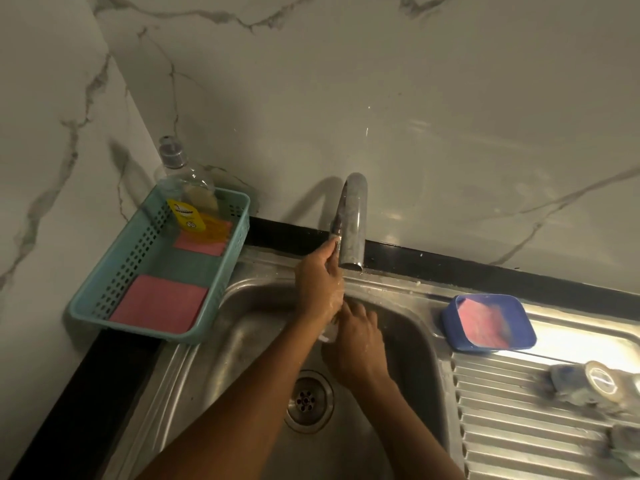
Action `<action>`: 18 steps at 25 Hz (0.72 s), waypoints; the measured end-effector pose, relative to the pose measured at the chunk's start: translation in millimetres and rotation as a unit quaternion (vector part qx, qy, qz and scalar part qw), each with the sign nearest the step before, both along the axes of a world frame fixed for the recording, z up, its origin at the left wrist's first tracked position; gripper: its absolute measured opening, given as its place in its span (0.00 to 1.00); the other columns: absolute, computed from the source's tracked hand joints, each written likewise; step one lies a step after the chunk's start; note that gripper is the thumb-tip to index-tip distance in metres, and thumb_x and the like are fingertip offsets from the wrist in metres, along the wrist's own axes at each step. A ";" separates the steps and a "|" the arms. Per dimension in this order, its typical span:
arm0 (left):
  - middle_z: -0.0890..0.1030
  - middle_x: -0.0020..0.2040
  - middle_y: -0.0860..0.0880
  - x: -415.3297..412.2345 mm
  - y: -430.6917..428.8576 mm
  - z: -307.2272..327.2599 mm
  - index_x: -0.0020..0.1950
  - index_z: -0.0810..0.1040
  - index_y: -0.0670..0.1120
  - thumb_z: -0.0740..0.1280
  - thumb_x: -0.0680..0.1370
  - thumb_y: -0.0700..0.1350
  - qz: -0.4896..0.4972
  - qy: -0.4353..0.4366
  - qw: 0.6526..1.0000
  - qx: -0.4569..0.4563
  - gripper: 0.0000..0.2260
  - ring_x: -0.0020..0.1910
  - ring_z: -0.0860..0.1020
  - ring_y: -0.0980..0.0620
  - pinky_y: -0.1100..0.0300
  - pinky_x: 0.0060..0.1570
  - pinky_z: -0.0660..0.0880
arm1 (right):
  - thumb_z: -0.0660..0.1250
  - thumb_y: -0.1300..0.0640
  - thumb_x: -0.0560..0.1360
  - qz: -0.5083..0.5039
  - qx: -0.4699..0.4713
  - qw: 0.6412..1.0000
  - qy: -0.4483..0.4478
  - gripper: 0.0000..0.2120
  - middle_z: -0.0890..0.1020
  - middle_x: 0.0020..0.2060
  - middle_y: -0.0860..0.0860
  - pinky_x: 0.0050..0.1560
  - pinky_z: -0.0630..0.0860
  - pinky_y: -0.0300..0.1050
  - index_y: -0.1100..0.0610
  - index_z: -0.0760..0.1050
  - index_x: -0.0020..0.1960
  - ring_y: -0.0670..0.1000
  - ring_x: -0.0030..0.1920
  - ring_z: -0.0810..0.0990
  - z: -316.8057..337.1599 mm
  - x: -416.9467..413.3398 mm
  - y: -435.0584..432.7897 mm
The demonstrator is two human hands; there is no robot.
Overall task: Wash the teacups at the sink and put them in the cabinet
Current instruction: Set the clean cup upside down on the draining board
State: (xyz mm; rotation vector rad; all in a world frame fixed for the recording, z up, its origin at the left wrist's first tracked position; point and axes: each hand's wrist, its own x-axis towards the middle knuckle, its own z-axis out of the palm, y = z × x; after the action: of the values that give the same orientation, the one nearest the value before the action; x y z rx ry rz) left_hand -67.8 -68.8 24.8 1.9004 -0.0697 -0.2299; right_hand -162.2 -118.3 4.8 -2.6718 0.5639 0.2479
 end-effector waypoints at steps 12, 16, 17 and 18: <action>0.85 0.51 0.44 -88.7 53.5 -43.5 0.49 0.84 0.49 0.57 0.81 0.64 -0.019 0.268 0.961 0.067 0.23 0.52 0.83 0.45 0.47 0.60 0.79 | 0.74 0.37 0.70 -0.108 0.223 0.967 0.060 0.29 0.83 0.55 0.50 0.49 0.83 0.46 0.48 0.74 0.66 0.51 0.50 0.84 6.4 -50.4 0.3; 0.86 0.47 0.38 -122.8 58.3 21.5 0.52 0.80 0.49 0.63 0.80 0.63 -0.090 0.363 0.927 -0.040 0.19 0.42 0.86 0.37 0.46 0.47 0.82 | 0.66 0.46 0.79 -0.136 0.235 0.959 0.084 0.17 0.83 0.53 0.57 0.36 0.83 0.46 0.56 0.77 0.62 0.54 0.42 0.86 43.6 -61.5 7.3; 0.85 0.48 0.37 -126.5 61.4 36.8 0.55 0.79 0.47 0.64 0.79 0.63 -0.112 0.364 0.923 -0.062 0.19 0.41 0.86 0.37 0.45 0.44 0.81 | 0.63 0.48 0.81 -0.103 0.219 0.967 0.077 0.15 0.83 0.53 0.57 0.36 0.81 0.45 0.58 0.78 0.60 0.54 0.43 0.84 57.0 -63.5 8.3; 0.85 0.50 0.37 -126.7 63.1 50.6 0.58 0.79 0.46 0.66 0.79 0.62 -0.131 0.353 0.923 -0.084 0.21 0.41 0.86 0.37 0.44 0.43 0.81 | 0.61 0.49 0.82 -0.082 0.216 0.971 0.058 0.13 0.84 0.50 0.57 0.34 0.79 0.43 0.58 0.78 0.55 0.53 0.41 0.83 72.2 -64.0 8.5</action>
State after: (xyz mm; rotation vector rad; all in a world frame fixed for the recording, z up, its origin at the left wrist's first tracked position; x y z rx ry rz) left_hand -194.5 -5.7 75.4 1.5361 0.1414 -1.0447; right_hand -226.3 -109.8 77.0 -2.1893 0.6756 0.4288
